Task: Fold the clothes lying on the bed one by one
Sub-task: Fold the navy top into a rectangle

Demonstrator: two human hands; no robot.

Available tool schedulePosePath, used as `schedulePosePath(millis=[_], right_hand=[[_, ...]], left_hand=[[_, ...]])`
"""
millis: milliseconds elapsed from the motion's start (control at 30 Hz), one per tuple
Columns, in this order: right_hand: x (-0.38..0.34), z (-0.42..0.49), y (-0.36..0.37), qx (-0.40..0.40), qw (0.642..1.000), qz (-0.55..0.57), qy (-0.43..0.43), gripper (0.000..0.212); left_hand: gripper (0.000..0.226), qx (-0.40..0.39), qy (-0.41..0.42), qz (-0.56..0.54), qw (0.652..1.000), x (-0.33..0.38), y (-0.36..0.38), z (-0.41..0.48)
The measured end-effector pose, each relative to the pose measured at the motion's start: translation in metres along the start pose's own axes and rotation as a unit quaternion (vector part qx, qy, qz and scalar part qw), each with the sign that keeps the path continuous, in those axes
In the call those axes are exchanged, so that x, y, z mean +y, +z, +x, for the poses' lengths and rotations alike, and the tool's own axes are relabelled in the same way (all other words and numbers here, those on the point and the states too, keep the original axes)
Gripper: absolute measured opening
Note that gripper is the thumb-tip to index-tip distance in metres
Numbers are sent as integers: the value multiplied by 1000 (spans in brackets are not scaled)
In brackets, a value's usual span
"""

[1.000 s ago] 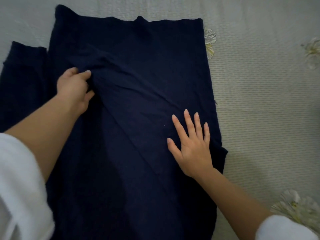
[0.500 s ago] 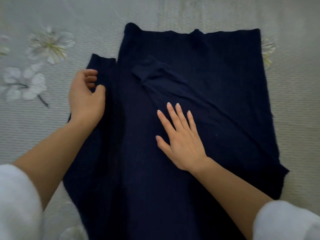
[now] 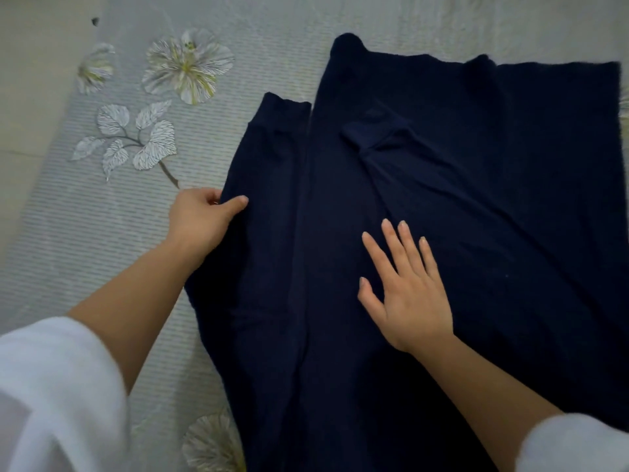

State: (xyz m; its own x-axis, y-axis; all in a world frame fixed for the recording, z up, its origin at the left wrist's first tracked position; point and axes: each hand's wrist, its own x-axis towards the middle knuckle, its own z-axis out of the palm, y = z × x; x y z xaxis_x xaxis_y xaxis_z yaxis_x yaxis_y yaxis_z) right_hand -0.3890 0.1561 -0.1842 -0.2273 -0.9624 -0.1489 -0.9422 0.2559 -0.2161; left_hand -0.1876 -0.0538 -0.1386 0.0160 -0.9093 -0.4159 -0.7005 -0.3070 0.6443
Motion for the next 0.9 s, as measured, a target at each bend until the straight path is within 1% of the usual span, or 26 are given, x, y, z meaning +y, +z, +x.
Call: schedulePosePath(millis=[67,167,267,333,367,433,467,500,533,567,600,633,667,700,733,800,833,867,900], right_hand=[[0,0,-1,2,1000,1,1,62],[-1,0,-2,0,1000,-3,3,62],[-2,0,-2,2,1000,-14,6,62],[-2,-1,-2,-1,1000,-24,7,63],[-2,-1,-2,-3,1000,-27,8,63],[-3,-1,-2,-4,999,-31,8,63],[-3,-1,-1,-5,999,-32,7,63],[-2,-1,-1,-7,999,-33,8,63],[-1,-1,-1,-9,999,-34,10,63],[-1,-1,-1,-10,999,-36,10,63],[-2,-1,-1,-12,999,-38,10,64],[-2,-1,-1,-12,999,-37,10,64],[-3,-1,-1,-11,999,-34,10,64],[-3,-1,-1,-11,999,-32,10,64],[-4,0,-1,-10,999,-30,10,64],[-4,-1,-1,-8,999,-29,12,63],[-4,-1,-2,-7,999,-28,13,63],[-4,-1,-1,-7,1000,-27,13,64],[-3,-1,-1,-7,1000,-27,13,64]], left_hand=[[31,35,27,17,999,3,-10,-1],[37,151,58,5,987,-2,-42,3],[39,241,55,-22,969,-10,-81,1],[34,292,51,-66,953,-25,-104,9],[32,311,32,-74,947,-42,-117,26],[30,326,40,-153,932,-95,-142,66],[31,350,43,-182,918,-102,-152,76],[31,342,40,-193,919,-91,-144,70],[28,317,42,-181,930,-62,-130,49],[27,268,74,-180,944,-24,-117,20],[26,210,113,-137,961,0,-103,-4],[21,136,131,-105,976,12,-90,-21],[15,83,155,-88,981,17,-79,-35],[10,63,156,-79,983,13,-72,-37],[9,72,152,-64,984,5,-68,-37],[8,133,93,-70,984,-17,-69,-26],[6,147,36,-106,983,-28,-71,-21],[6,136,-29,-162,977,-36,-73,-19],[13,108,-99,-218,965,-45,-74,-15]])
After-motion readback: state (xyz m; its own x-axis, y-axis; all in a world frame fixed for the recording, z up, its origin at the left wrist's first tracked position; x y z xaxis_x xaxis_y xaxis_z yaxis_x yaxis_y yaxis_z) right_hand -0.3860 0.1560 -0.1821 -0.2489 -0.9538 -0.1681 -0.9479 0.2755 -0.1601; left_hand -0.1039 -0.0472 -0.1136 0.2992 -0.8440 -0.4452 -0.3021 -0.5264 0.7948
